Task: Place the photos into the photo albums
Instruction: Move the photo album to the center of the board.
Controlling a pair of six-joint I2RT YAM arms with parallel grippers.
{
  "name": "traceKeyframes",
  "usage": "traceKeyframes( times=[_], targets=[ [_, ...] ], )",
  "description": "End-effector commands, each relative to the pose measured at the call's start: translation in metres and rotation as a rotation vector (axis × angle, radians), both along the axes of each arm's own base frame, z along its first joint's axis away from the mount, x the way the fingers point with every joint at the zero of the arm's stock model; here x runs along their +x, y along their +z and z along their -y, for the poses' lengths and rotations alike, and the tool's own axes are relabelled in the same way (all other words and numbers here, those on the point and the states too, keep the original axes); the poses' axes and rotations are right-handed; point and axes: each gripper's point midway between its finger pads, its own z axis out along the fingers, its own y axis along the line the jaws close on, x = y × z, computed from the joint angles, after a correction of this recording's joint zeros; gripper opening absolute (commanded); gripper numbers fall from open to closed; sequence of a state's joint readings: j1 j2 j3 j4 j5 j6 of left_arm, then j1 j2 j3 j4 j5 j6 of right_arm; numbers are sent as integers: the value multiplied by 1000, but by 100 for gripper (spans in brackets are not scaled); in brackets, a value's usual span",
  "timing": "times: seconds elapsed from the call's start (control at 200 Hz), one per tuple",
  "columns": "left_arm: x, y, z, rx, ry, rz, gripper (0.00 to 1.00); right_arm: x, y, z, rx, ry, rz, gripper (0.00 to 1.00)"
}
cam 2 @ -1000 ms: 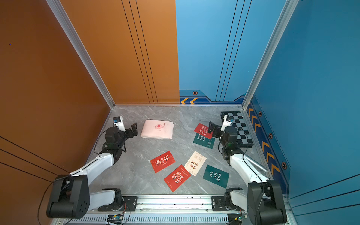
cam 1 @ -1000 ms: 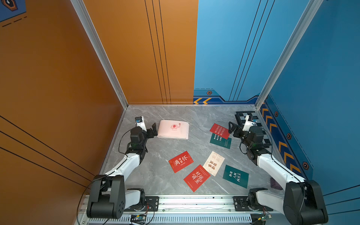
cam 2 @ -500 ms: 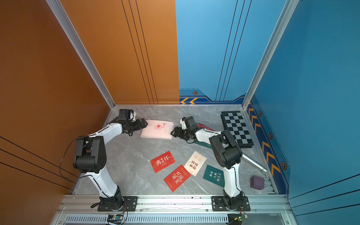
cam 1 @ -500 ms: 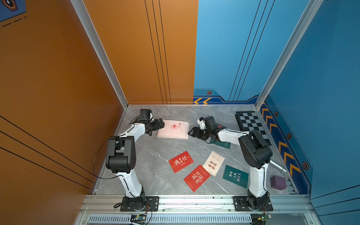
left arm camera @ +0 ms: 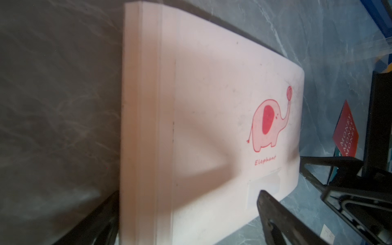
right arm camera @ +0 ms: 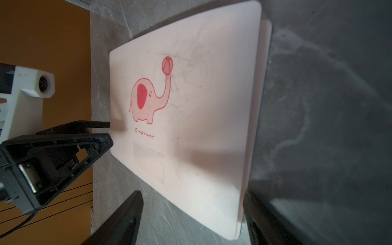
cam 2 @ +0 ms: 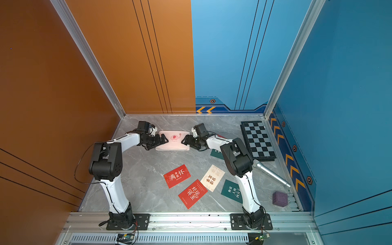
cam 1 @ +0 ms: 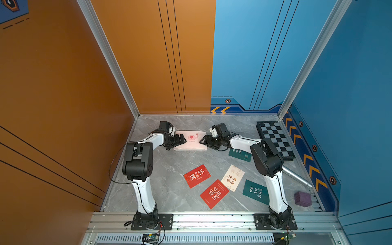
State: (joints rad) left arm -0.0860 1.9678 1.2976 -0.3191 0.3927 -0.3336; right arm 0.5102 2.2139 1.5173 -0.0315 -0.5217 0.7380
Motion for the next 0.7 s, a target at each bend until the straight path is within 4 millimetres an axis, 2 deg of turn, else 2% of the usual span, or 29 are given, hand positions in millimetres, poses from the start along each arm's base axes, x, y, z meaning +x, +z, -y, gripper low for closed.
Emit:
traceKeyframes(
  times=[0.0, 0.115, 0.155, 0.17, 0.205, 0.41, 0.475, 0.576, 0.681, 0.696],
  targets=[
    [-26, -5, 39, -16, -119, -39, 99, -8, -5, 13, 7, -26, -36, 77],
    [-46, -4, 57, 10, -180, -34, 99, -19, 9, 27, 11, -27, -25, 77],
    [-51, -4, 57, 30, -185, -32, 99, -24, 8, 33, -2, -23, -33, 77],
    [-53, -4, 58, 34, -187, -31, 99, -26, 19, 34, 4, -22, -16, 77],
    [-57, -1, 60, 38, -193, -25, 99, -31, 24, 38, -2, -18, -11, 77],
    [-71, 18, 64, 121, -197, 39, 99, -70, 33, 59, -49, -31, -9, 77],
    [-72, 21, 59, 166, -179, 62, 99, -76, 35, 69, -70, -47, 0, 77],
    [-70, 21, 36, 268, -98, 81, 98, -77, 35, 84, -121, -69, 5, 77],
    [-67, 34, 32, 235, -44, 133, 99, -71, 32, 99, -143, -98, 2, 78],
    [-73, 29, 30, 235, -41, 124, 99, -70, 32, 101, -143, -103, 1, 78]
  ],
)
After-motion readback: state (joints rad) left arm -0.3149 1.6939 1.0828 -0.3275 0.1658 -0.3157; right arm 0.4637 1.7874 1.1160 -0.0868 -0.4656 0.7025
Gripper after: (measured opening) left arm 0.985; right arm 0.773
